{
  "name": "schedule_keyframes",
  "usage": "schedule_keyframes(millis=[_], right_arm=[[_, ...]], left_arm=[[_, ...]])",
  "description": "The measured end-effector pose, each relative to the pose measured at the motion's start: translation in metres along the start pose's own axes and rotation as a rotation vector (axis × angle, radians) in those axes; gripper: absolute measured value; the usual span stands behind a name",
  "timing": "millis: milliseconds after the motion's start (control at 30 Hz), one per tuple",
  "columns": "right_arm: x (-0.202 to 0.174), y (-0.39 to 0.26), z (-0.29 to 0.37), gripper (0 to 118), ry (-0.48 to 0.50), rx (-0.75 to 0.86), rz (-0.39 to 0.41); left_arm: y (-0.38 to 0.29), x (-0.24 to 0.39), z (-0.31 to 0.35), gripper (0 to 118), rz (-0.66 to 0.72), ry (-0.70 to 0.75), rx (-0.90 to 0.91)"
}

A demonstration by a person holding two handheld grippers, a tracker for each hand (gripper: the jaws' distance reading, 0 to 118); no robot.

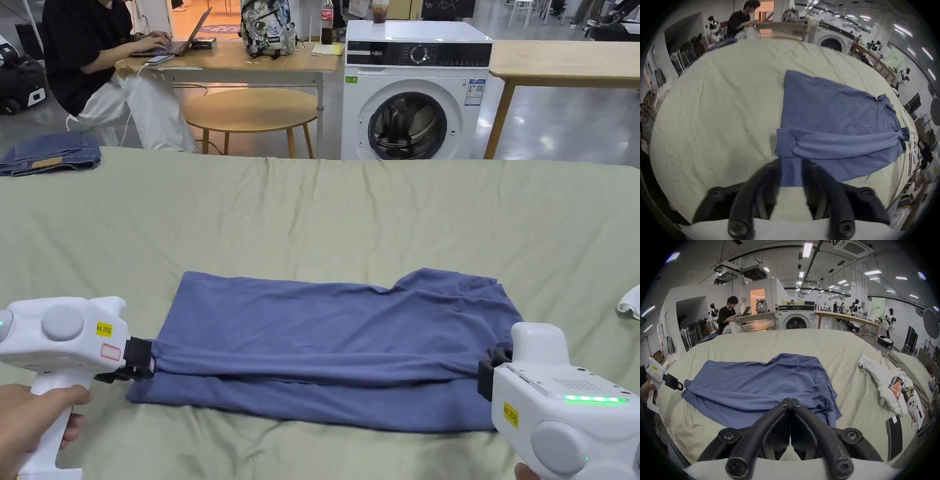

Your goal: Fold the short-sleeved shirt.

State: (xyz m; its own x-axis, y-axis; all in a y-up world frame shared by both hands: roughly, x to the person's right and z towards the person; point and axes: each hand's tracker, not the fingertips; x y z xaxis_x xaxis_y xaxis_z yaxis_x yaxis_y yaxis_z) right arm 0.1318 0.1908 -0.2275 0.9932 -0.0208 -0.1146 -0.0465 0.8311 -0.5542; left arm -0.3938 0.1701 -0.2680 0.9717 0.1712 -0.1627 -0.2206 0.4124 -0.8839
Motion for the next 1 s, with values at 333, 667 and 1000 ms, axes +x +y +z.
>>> schedule_keyframes(millis=[333, 667, 1000], right_arm=[[0.011, -0.009, -0.004, 0, -0.027, -0.049, 0.018], [0.028, -0.018, -0.011, 0, -0.023, -0.12, -0.038], [0.079, 0.005, -0.032, 21, -0.029, -0.281, -0.098]], left_arm=[[-0.011, 0.01, -0.021, 49, 0.035, 0.096, -0.076], [-0.029, 0.022, -0.014, 0, -0.068, 0.079, -0.03], [-0.045, 0.012, 0.03, 0, -0.027, -0.012, 0.111]])
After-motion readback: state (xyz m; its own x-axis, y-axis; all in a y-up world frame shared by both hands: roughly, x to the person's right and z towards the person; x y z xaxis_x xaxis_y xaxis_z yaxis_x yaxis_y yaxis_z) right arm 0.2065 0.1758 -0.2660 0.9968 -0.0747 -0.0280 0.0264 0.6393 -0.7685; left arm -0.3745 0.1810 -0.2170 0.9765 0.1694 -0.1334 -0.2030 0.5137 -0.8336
